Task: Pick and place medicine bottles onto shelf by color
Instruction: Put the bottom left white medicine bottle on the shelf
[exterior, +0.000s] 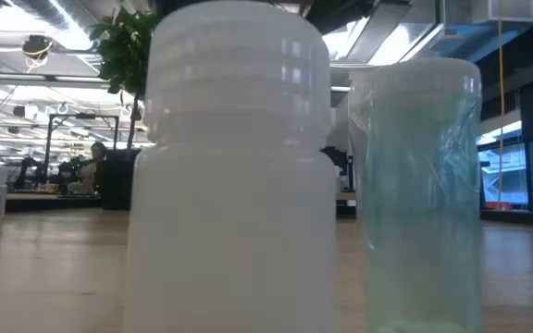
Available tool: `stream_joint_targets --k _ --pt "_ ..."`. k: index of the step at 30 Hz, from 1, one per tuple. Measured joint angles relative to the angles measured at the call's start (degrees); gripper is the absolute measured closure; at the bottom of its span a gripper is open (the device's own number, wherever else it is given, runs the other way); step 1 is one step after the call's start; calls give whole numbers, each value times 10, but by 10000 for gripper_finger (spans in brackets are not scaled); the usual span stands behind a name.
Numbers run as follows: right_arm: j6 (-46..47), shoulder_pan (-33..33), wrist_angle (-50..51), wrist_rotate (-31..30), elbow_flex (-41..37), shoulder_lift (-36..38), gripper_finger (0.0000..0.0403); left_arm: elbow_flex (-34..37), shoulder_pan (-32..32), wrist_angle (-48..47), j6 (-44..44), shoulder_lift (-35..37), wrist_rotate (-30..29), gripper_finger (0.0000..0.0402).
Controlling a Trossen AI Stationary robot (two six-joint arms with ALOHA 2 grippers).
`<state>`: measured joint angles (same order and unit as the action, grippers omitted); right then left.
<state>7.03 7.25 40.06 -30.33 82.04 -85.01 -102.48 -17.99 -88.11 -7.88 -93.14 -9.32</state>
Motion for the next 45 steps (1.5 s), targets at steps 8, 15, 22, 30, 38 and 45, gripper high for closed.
stream_joint_targets --k 8,15,22,30,38,45 --pt "0 0 0 0 0 0 148 178 143 126 104 163 0 166" --pt "0 0 0 0 0 0 148 283 274 190 183 221 -6 166" --pt "17 0 -1 3 0 0 148 367 381 232 267 227 -53 166" --pt "24 13 -11 166 0 -2 148 415 474 280 363 227 -95 166" --pt "-44 110 -32 240 0 -18 148 416 529 291 438 227 -164 166" --pt "-41 154 -49 231 8 -79 148 416 545 298 484 227 -229 166"
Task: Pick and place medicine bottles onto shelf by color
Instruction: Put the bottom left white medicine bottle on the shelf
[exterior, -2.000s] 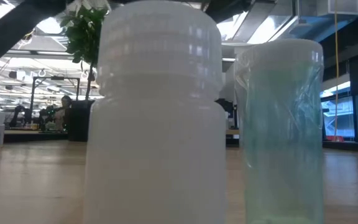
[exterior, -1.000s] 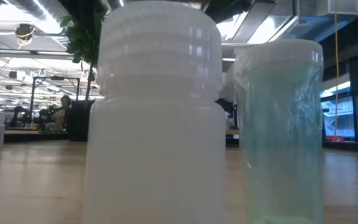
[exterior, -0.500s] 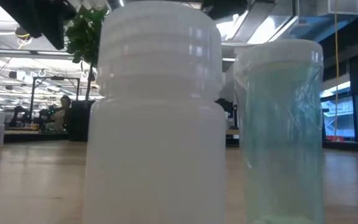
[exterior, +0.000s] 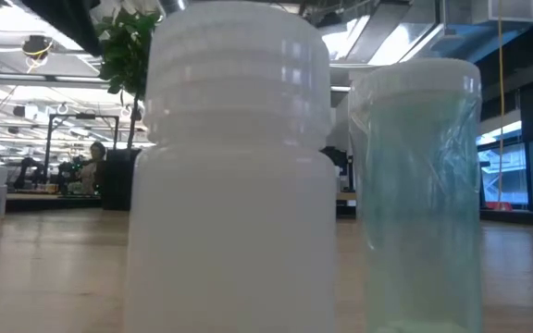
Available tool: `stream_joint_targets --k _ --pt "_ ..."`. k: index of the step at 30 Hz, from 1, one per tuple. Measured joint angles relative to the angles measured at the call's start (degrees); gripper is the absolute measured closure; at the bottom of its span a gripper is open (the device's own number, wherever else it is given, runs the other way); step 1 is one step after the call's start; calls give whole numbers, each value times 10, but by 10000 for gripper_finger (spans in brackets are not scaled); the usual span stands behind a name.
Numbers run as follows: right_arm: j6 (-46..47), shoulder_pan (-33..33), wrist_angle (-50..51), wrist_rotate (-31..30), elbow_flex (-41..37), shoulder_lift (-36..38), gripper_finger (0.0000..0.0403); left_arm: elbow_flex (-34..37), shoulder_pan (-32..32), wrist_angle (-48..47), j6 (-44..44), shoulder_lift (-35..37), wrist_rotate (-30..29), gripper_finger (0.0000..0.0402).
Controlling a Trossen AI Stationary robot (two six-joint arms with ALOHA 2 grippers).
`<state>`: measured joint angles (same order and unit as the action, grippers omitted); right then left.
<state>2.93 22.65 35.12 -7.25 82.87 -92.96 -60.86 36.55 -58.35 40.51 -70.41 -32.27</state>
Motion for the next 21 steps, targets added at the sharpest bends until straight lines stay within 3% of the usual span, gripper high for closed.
stream_joint_targets --k 10,15,21 --pt "15 2 34 103 95 -108 148 0 15 32 0 0 -33 166" --pt "54 4 116 104 191 -164 148 0 17 31 -1 0 -34 166" --pt "5 18 207 120 275 -217 148 0 19 28 -4 0 -42 166"
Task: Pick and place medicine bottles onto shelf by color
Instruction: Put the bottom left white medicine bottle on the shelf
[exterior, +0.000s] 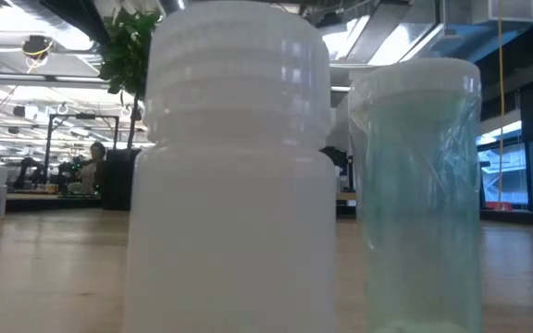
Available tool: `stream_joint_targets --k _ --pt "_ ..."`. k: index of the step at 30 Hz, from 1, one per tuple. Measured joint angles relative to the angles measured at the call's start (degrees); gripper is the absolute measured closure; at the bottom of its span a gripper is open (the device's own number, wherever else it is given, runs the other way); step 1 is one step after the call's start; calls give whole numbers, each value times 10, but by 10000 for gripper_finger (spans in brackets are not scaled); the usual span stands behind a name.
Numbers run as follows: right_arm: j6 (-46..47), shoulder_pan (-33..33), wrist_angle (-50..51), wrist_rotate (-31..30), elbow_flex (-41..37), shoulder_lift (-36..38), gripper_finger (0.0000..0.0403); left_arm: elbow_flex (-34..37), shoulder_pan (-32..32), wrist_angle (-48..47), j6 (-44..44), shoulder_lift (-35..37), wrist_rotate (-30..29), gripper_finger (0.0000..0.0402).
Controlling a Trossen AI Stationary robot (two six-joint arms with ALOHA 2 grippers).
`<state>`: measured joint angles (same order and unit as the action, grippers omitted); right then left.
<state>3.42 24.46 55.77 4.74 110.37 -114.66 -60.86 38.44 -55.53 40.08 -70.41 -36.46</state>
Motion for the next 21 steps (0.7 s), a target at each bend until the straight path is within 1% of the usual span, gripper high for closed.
stream_joint_targets --k 2,4,7,12,17,21 --pt "-22 6 4 19 5 -6 148 0 2 -1 -2 0 -3 166" --pt "-23 10 -11 24 5 -9 148 0 4 -3 -2 0 -5 166" --pt "3 18 -24 -5 6 -10 148 0 10 -3 -1 0 -9 166" --pt "8 33 -38 -54 6 -14 148 0 22 -3 2 0 -27 166" --pt "5 40 -80 -50 6 -34 148 0 33 2 4 0 -36 166" --pt "3 43 -78 -47 6 -53 148 0 38 13 5 0 -36 166"
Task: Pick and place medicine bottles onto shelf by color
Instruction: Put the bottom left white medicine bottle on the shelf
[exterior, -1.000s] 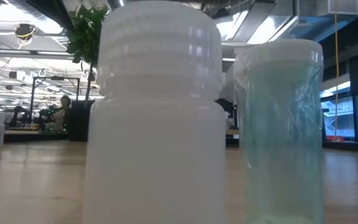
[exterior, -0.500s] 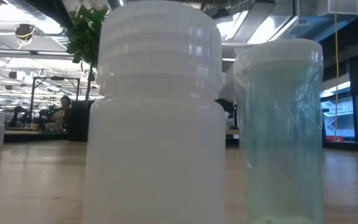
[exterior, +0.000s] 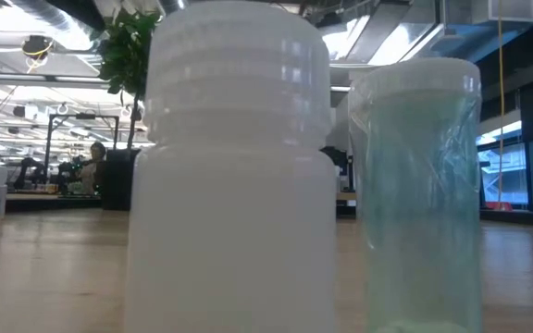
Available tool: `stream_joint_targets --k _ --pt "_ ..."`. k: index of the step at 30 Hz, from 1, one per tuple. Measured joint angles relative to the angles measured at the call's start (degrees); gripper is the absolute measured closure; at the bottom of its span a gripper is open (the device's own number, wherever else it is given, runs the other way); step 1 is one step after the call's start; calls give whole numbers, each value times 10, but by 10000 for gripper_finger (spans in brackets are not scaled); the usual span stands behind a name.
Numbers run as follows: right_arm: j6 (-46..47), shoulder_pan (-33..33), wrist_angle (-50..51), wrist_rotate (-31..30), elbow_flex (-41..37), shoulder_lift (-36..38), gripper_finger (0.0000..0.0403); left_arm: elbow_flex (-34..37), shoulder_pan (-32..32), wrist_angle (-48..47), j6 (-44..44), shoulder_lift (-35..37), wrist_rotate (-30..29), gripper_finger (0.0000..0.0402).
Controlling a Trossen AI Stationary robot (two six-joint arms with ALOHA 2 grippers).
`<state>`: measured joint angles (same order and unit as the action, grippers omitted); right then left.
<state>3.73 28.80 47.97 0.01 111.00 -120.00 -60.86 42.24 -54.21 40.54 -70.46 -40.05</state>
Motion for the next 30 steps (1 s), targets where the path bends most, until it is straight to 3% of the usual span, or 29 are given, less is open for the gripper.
stream_joint_targets --k 9,30 --pt "-64 15 -77 86 0 -56 148 0 0 4 0 0 0 166" --pt "-131 18 -112 76 -1 -100 148 0 0 12 4 0 2 166"
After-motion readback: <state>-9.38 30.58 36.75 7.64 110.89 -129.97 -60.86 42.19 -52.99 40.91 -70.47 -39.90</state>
